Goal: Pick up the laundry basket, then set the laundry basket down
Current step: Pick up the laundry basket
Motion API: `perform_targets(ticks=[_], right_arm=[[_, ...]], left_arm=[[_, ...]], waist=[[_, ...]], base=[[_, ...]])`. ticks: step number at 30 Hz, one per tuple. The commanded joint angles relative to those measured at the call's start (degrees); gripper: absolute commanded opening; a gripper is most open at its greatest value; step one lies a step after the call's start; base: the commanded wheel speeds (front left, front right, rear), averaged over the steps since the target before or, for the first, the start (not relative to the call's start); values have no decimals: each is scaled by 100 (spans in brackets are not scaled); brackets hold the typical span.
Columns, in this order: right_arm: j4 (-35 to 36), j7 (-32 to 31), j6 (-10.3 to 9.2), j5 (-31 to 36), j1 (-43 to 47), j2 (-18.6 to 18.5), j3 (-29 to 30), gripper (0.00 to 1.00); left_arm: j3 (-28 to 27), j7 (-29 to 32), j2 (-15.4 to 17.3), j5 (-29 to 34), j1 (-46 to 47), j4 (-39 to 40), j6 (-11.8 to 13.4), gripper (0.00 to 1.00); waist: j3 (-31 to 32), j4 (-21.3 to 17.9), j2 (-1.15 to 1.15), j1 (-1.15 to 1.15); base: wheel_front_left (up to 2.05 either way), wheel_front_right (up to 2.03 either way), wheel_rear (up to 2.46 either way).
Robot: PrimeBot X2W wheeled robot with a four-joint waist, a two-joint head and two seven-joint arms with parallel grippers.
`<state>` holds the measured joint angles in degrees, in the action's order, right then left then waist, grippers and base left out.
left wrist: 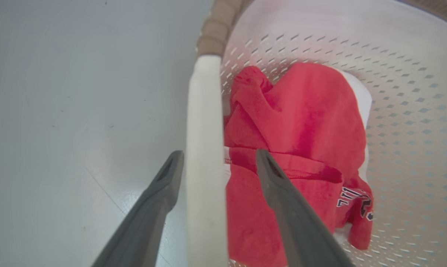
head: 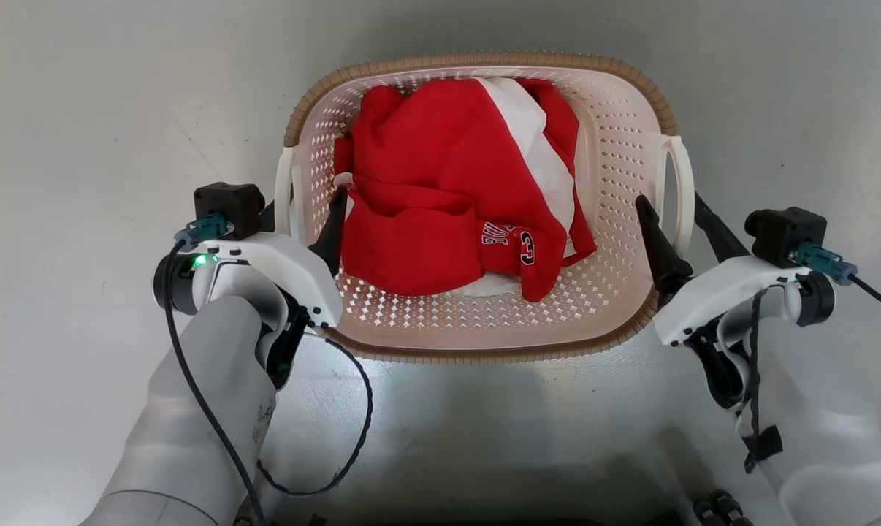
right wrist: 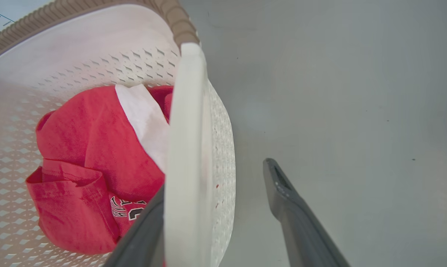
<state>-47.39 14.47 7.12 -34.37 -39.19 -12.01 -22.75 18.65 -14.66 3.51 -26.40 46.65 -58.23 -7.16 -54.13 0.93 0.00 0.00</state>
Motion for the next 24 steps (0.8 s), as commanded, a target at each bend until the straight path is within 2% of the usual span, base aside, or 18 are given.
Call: perform_targets(ticks=[1,2,3,4,5,6,7,18,24], right_arm=[[-34,52,36,-73,103,64,-165,100],[-56,52,36,-95,91,68,-194,100],[-83,52,36,-137,65,72,-241,77],[-84,52,36,-155,53,73,-262,31],[-75,52,36,-176,43,75,-287,0],[-67,52,36,-196,32,73,-311,0],[-57,52,36,-211,20,68,-333,0],[-42,52,36,-296,-22,93,-425,0],[-59,52,36,-465,54,83,-563,0]], left_arm=[[-71,-34,132,-98,-68,-14,-33,100],[-50,-34,136,-124,-64,-25,-33,96],[-10,-34,149,-175,-57,-40,-33,56],[8,-34,151,-196,-56,-45,-33,40],[25,-34,151,-218,-54,-49,-33,25],[39,-34,154,-237,-50,-51,-33,7],[54,-34,155,-258,-47,-50,-33,0],[282,-34,197,-489,-37,-86,-33,0],[557,-34,169,-760,-11,-330,-33,0]], waist=[[-2,-6,0,0],[-4,-9,0,0],[-8,-15,0,0],[-9,-17,0,0],[-10,-18,0,0],[-11,-20,0,0],[-12,-22,0,0],[97,-65,0,0],[468,-98,0,0]], base=[[0,0,0],[0,0,0],[0,0,0],[0,0,0],[0,0,0],[0,0,0],[0,0,0],[0,0,0],[0,0,0]])
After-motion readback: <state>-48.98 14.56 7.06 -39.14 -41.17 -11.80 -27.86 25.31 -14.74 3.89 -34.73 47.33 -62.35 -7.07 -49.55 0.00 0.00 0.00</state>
